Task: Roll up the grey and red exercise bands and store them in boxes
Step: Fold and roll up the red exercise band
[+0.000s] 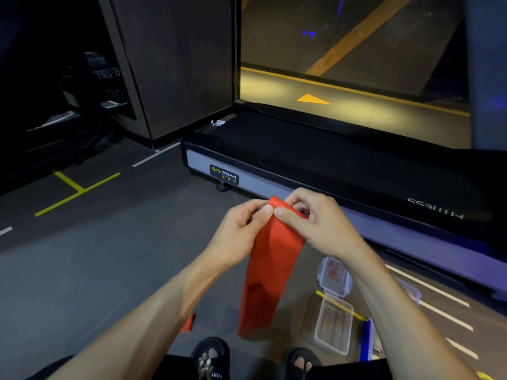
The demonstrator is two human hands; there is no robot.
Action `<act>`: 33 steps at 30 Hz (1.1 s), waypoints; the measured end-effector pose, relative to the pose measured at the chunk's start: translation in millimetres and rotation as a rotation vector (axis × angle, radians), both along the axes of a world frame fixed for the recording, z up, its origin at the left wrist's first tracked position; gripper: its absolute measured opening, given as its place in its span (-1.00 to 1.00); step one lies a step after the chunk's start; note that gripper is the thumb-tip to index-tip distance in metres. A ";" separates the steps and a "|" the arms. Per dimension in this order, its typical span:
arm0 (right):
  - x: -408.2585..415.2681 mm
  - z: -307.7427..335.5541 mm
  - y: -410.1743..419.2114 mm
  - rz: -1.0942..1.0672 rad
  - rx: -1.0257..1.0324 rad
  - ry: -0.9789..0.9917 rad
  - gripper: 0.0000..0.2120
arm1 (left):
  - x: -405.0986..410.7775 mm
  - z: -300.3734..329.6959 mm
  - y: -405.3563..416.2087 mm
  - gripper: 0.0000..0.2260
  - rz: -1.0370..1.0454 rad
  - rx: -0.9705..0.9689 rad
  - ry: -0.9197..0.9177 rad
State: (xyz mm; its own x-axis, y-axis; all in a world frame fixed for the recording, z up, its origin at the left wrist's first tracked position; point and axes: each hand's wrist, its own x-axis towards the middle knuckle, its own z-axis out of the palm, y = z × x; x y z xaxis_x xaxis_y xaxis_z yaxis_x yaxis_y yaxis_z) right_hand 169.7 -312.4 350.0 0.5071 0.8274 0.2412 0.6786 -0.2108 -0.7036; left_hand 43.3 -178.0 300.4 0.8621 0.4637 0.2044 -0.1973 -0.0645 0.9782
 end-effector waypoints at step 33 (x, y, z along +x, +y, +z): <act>12.8 4.2 -10.7 -0.001 -0.004 0.065 -0.77 | -2.4 -1.9 -3.1 -0.59 -0.339 -0.267 0.125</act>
State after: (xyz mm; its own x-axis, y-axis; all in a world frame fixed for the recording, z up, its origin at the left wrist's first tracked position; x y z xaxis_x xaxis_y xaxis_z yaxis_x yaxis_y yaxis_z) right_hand 182.5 -323.1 354.2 0.5226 0.8276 0.2048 0.6314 -0.2143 -0.7453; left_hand 40.9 -181.1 298.4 0.9850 0.1727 0.0006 -0.0429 0.2418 0.9694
